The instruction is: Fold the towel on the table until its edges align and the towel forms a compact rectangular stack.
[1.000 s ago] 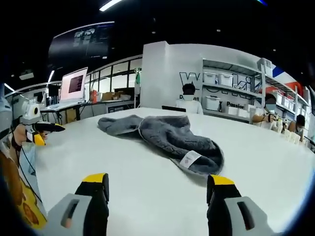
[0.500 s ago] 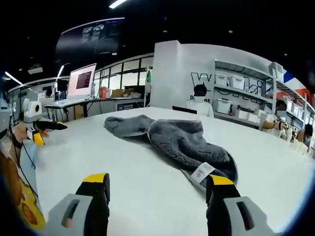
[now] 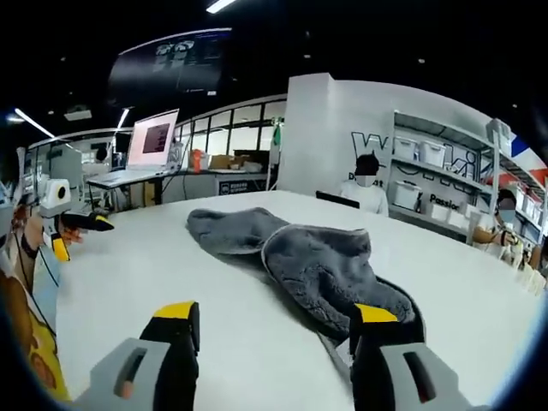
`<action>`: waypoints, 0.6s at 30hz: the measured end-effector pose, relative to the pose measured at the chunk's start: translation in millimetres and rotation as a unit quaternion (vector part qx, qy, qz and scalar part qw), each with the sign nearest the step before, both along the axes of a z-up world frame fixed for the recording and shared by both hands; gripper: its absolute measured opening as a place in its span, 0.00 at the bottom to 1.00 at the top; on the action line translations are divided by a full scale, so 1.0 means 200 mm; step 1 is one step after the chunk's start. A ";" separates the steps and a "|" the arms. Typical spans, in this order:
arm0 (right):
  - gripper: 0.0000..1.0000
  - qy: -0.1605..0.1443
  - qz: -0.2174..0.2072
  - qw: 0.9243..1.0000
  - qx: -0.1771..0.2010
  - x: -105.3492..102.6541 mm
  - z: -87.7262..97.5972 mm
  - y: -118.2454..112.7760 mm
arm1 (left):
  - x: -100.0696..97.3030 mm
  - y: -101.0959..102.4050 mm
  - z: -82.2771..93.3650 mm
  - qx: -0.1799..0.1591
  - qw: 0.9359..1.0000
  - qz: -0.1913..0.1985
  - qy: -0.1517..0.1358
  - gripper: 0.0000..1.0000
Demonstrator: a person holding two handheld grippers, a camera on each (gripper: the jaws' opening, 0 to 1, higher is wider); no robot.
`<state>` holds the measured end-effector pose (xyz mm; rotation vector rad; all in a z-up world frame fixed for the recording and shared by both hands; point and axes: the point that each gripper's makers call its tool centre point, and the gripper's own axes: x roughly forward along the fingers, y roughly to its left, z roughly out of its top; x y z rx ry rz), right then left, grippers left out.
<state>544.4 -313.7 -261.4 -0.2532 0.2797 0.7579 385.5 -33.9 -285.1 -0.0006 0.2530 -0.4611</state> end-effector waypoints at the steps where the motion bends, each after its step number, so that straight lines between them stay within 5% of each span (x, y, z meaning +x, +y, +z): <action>1: 0.73 -0.003 0.006 1.000 -0.008 0.03 0.00 0.02 | 0.00 0.00 0.00 0.000 1.000 0.000 0.000 0.99; 18: 0.63 0.003 0.041 0.999 -0.033 0.25 0.03 0.23 | -0.01 0.03 0.00 0.003 1.000 0.010 -0.003 0.99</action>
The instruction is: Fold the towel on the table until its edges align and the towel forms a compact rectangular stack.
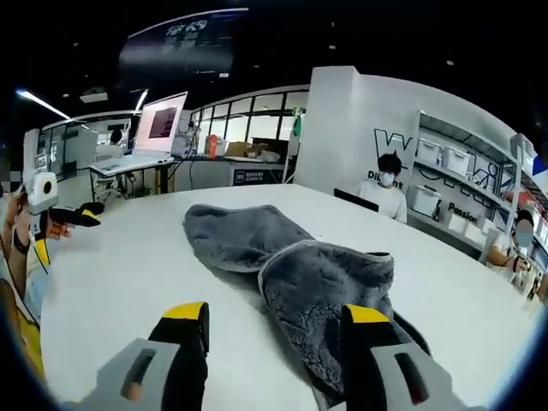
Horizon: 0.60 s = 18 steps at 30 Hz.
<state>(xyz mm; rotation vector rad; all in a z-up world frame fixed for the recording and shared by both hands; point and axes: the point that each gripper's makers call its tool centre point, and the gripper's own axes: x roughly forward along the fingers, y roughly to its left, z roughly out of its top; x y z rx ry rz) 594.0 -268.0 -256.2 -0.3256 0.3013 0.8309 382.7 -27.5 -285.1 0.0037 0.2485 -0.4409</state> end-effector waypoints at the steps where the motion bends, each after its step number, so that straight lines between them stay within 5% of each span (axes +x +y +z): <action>1: 0.63 -0.001 0.002 1.000 -0.001 0.01 0.00 0.01 | 0.00 0.00 0.00 0.000 1.000 -0.001 0.000 0.99; 18: 0.50 0.028 0.024 0.999 -0.011 0.17 -0.06 0.26 | 0.01 0.05 0.02 0.018 1.000 0.002 0.004 0.99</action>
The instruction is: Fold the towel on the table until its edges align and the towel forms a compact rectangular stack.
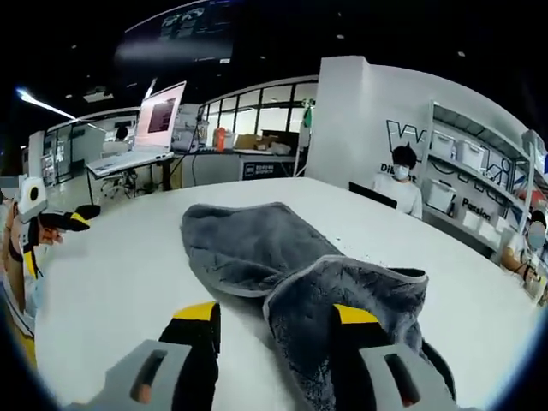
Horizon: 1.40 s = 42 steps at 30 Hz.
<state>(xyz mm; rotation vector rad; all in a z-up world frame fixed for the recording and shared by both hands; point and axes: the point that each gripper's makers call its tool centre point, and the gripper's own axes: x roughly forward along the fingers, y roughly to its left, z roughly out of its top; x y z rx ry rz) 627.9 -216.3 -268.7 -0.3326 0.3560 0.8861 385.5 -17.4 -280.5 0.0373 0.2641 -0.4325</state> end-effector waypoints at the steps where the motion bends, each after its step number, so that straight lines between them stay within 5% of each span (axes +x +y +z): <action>1: 0.48 0.000 -0.001 1.000 0.000 0.02 0.00 0.01 | 0.00 0.01 0.01 0.002 1.000 0.002 -0.001 0.99; 11: 0.41 0.018 -0.018 0.999 0.020 0.14 -0.06 0.04 | 0.00 0.03 0.00 -0.002 1.000 0.008 -0.003 0.99; 42: 0.04 -0.008 0.008 0.999 0.038 0.14 -0.03 0.12 | 0.00 0.03 -0.01 -0.007 1.000 0.009 0.001 0.99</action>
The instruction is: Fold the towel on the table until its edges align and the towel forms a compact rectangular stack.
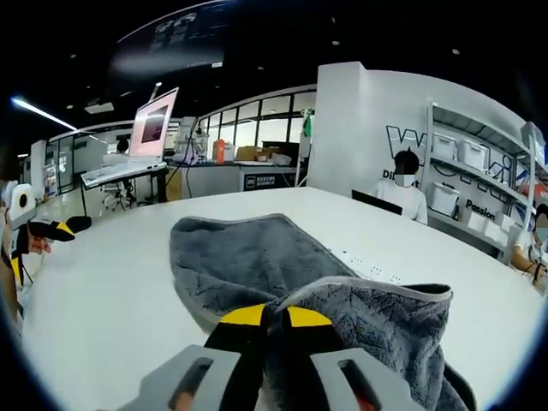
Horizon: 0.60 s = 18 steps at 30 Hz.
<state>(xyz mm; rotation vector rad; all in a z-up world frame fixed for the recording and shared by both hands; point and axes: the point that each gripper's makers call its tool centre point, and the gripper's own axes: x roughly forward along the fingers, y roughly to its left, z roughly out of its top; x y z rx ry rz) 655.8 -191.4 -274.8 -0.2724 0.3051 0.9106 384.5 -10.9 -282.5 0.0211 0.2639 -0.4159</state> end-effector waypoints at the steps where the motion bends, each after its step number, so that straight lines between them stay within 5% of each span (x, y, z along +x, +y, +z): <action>1: 0.04 0.000 0.001 1.000 0.000 0.00 0.00 0.00 | 0.00 0.00 0.00 0.000 1.000 0.000 0.000 0.99; 10: 0.02 0.002 0.009 1.000 -0.006 -0.05 0.00 -0.05 | 0.00 0.00 -0.01 -0.003 1.000 0.001 0.001 0.99; 18: 0.02 -0.004 0.018 1.000 -0.019 -0.20 0.01 -0.17 | 0.01 -0.01 -0.02 -0.006 1.000 -0.002 0.000 0.99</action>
